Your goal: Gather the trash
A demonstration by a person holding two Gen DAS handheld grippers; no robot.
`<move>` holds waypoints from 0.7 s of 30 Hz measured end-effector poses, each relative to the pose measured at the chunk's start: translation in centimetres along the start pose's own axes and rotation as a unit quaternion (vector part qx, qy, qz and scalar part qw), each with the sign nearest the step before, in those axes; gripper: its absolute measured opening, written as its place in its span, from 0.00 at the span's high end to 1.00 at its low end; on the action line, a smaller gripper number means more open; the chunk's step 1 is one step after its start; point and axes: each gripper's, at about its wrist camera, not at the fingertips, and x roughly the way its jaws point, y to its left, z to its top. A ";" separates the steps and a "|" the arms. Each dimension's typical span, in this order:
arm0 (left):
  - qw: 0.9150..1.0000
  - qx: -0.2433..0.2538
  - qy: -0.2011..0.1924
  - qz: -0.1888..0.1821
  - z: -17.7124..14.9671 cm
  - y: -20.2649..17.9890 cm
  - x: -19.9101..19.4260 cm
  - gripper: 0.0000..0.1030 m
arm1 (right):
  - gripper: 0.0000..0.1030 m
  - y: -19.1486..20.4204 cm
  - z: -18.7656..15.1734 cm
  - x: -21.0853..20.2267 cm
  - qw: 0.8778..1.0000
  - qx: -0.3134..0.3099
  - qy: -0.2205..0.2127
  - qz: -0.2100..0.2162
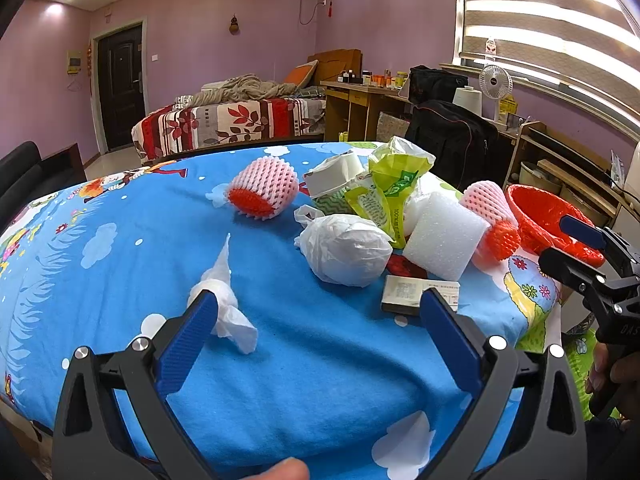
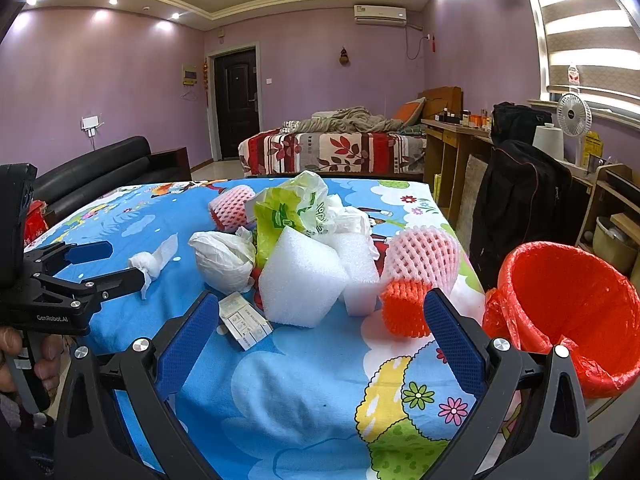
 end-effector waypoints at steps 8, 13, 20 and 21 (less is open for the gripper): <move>1.000 0.000 0.000 0.000 0.0 0.0 0.0 0.05 | 0.07 0.1 0.0 0.0 1.000 -0.001 -0.001 0.000; 1.000 0.000 0.000 0.001 0.0 0.0 0.0 0.05 | 0.07 0.1 0.0 0.0 1.000 0.001 -0.001 0.000; 1.000 0.000 -0.001 0.001 0.0 0.0 0.0 0.05 | 0.07 0.2 0.0 0.1 1.000 0.000 -0.001 0.000; 1.000 0.000 0.000 0.001 0.0 0.0 0.0 0.05 | 0.07 0.1 0.0 0.1 1.000 0.000 0.000 0.000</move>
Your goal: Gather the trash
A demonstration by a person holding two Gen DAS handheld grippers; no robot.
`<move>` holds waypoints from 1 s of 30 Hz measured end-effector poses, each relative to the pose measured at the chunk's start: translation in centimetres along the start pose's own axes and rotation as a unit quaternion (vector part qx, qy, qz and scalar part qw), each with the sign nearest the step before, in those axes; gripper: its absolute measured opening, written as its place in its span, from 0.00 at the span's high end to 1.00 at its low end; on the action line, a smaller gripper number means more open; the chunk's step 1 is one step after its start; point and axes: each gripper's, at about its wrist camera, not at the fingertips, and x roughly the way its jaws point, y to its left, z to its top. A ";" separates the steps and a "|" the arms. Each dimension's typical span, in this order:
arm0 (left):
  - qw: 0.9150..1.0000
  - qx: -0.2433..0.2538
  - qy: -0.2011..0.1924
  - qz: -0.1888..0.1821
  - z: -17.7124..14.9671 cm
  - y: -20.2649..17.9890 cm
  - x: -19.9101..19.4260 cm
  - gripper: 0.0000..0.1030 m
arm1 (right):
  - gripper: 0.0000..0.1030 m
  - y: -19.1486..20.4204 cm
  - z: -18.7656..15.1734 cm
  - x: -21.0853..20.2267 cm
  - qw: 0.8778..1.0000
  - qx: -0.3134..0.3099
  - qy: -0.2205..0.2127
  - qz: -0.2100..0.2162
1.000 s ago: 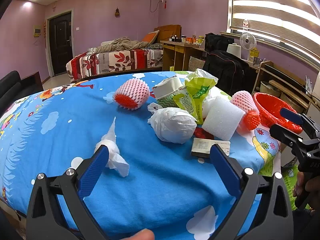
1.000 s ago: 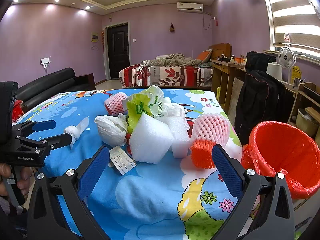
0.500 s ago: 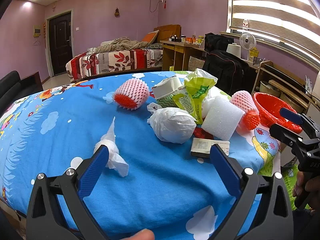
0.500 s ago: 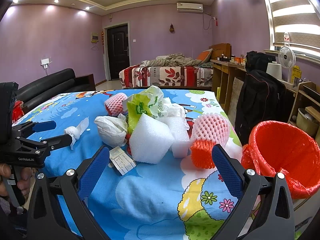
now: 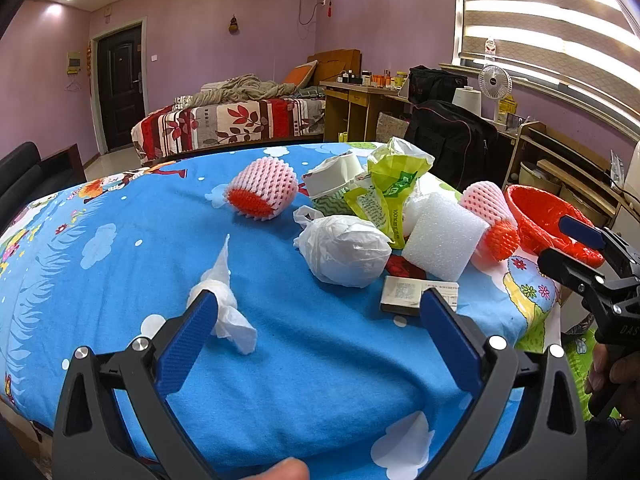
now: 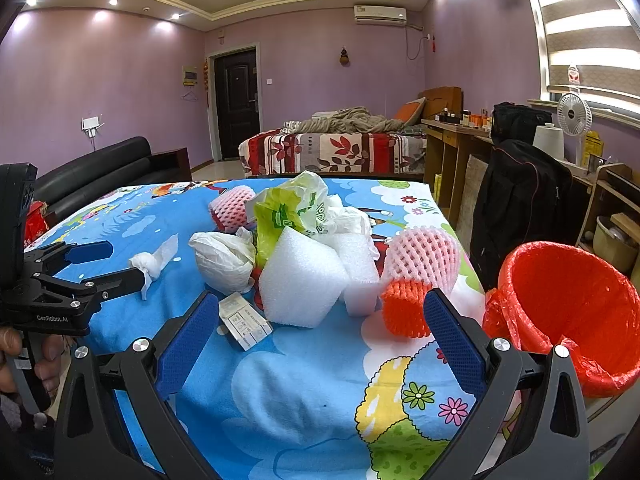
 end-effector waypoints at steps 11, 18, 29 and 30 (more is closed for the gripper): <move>1.000 0.001 0.000 0.000 0.0 0.0 0.0 0.05 | 0.07 -0.1 0.0 0.0 1.000 0.001 0.000 0.000; 1.000 0.001 0.000 0.000 0.0 -0.1 0.1 0.05 | 0.07 -0.1 0.0 0.0 1.000 0.003 0.000 0.000; 1.000 0.001 -0.001 0.000 0.0 0.0 0.0 0.05 | 0.07 -0.3 -0.3 0.3 1.000 0.005 0.003 0.001; 1.000 0.000 -0.001 0.000 0.0 0.0 0.0 0.05 | 0.07 -0.3 -0.3 0.3 1.000 0.005 0.004 0.001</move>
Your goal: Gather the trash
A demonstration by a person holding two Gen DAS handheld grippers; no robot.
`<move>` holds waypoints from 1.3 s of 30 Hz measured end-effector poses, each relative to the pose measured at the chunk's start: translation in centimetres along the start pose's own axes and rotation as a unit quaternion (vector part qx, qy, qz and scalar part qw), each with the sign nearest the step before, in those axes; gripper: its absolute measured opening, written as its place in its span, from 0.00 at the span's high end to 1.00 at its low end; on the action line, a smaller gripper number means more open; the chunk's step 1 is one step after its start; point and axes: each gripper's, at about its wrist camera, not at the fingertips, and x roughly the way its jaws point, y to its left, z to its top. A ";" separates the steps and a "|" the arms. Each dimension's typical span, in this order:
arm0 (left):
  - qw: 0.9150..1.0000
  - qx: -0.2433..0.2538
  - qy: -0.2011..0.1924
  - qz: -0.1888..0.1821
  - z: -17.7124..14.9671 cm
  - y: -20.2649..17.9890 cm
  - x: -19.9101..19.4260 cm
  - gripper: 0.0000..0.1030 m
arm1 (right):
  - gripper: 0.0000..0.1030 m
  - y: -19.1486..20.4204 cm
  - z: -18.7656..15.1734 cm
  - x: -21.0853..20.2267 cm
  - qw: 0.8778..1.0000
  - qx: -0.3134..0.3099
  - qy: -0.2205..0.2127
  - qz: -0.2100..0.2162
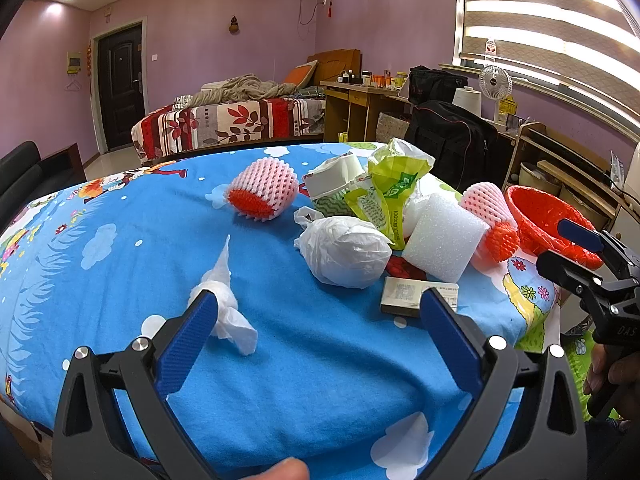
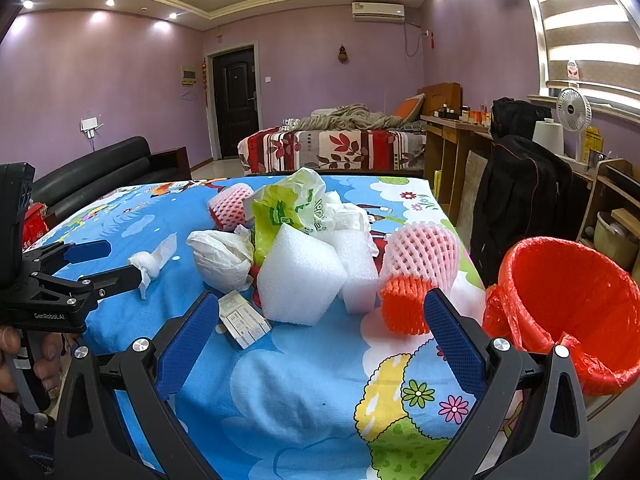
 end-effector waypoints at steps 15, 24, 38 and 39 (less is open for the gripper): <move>1.000 -0.016 0.006 0.020 0.1 1.8 0.7 0.05 | 0.07 -1.5 0.2 0.9 1.000 0.009 0.019 -0.014; 0.996 -0.045 0.059 0.050 0.1 6.3 3.6 0.11 | 0.07 -4.1 1.3 4.1 0.997 0.015 0.058 -0.056; 0.985 -0.103 0.134 0.034 -0.7 9.3 7.3 0.69 | 0.12 -6.0 2.3 8.7 0.989 -0.002 0.119 -0.083; 0.985 -0.103 0.135 0.032 -0.7 9.3 7.3 0.71 | 0.14 -6.1 2.2 8.8 0.989 -0.003 0.122 -0.083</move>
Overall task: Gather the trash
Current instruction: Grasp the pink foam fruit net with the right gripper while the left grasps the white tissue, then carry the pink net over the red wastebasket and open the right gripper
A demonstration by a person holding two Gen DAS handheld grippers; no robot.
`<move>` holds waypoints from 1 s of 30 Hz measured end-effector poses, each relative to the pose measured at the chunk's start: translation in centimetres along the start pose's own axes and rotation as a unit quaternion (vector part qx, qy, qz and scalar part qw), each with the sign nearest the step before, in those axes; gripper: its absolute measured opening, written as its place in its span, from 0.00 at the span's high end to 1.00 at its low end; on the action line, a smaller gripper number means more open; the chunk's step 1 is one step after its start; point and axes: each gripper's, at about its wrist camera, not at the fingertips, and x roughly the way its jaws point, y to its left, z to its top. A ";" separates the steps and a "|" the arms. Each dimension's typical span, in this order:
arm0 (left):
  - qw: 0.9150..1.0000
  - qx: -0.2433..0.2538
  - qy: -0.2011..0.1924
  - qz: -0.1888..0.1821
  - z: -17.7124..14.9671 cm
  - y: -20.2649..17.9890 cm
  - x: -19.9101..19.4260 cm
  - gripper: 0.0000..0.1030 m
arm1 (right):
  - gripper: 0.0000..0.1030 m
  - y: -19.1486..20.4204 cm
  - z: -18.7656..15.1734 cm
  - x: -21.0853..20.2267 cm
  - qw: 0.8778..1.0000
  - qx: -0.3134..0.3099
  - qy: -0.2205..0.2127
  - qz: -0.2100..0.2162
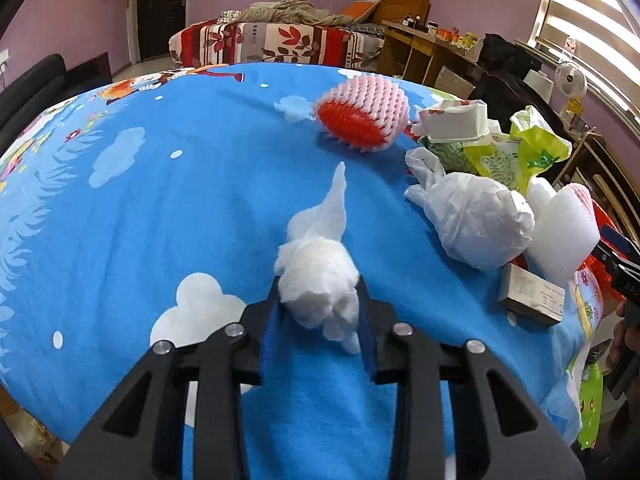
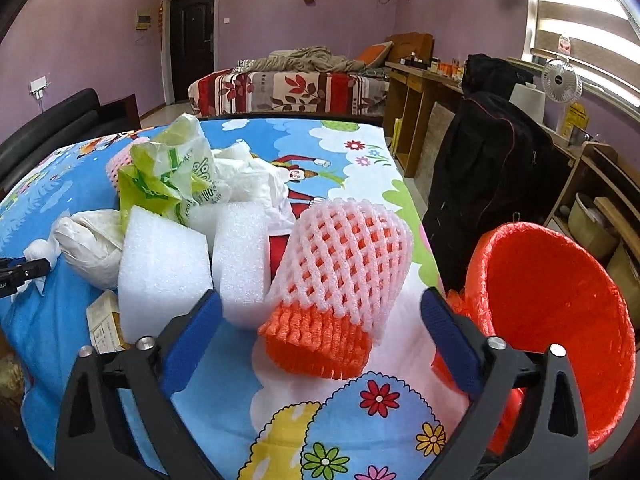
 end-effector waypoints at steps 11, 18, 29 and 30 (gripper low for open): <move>0.999 0.023 -0.031 -0.007 1.2 -2.1 -2.7 0.71 | 0.54 -0.6 -0.8 0.3 1.000 0.011 0.019 0.017; 0.998 0.034 -0.048 -0.018 2.0 -3.4 -4.1 0.71 | 0.73 -1.3 -1.0 -1.1 1.000 0.022 0.005 0.021; 0.995 0.051 -0.080 -0.024 3.7 -5.5 -6.3 0.71 | 0.77 -2.7 -0.1 -4.8 0.998 0.044 -0.035 0.023; 0.995 0.054 -0.085 -0.026 4.0 -5.9 -6.7 0.71 | 0.77 -2.8 0.0 -5.1 0.998 0.046 -0.038 0.023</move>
